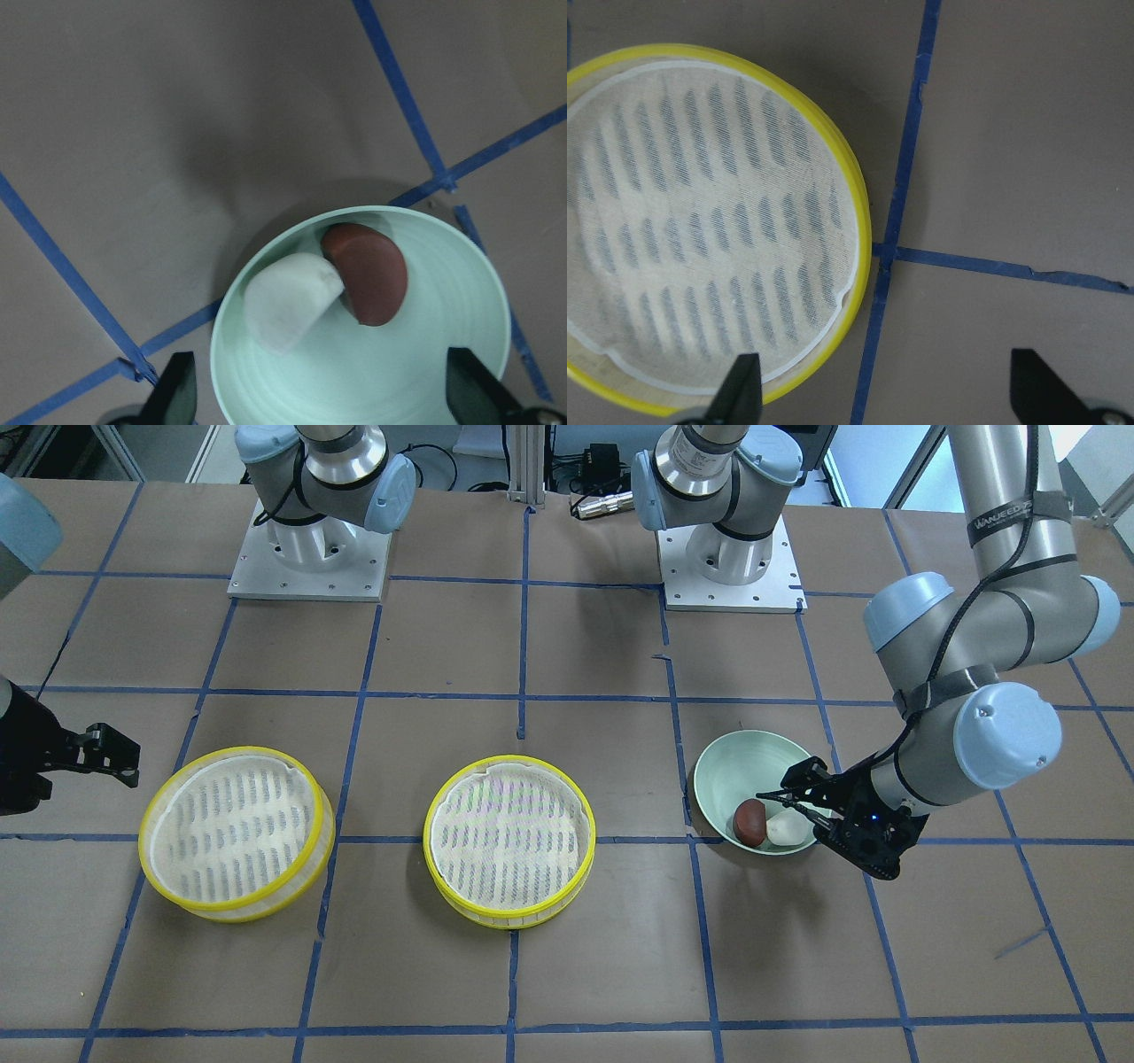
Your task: Stack buns with steamer
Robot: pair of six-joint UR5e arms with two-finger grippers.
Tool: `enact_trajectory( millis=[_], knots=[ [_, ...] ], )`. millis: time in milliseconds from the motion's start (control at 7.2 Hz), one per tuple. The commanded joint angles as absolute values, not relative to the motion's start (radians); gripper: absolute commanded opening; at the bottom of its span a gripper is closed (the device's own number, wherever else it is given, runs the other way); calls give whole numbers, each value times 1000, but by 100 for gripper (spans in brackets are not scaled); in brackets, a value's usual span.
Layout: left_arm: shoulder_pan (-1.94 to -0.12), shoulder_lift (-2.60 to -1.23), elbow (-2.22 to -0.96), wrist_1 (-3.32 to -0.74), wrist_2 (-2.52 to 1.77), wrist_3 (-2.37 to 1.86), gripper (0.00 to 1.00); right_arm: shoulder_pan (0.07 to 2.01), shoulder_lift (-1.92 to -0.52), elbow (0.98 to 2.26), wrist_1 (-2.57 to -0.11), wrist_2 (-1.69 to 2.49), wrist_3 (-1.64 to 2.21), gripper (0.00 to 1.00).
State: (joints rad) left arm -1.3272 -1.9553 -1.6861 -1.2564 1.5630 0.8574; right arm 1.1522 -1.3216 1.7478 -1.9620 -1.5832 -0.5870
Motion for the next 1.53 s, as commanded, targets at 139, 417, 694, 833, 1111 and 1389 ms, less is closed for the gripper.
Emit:
enact_trajectory(
  millis=[139,417,694,833,1111,1389],
  knots=[
    [-1324,-2002,-1722,-1255,1562,958,86,1132,-1273,1874,-2142,-1571,-606,99],
    [-1324,-2005,-1755,-1253,1562,1000,48,1138,-1253,1894,-2172,-1556,-499,100],
    [-1324,-2003,-1752,-1252,1557,1002,13,1138,-1218,1894,-2216,-1555,-479,97],
    [-1324,-2003,-1740,-1252,1557,1003,7,1138,-1215,1894,-2217,-1554,-479,72],
    [-1324,-1973,-1720,-1253,1566,959,5,1138,-1215,1891,-2217,-1539,-479,32],
    [-1331,-1899,-1669,-1288,1511,638,5,1138,-1215,1878,-2214,-1539,-476,11]
  ],
)
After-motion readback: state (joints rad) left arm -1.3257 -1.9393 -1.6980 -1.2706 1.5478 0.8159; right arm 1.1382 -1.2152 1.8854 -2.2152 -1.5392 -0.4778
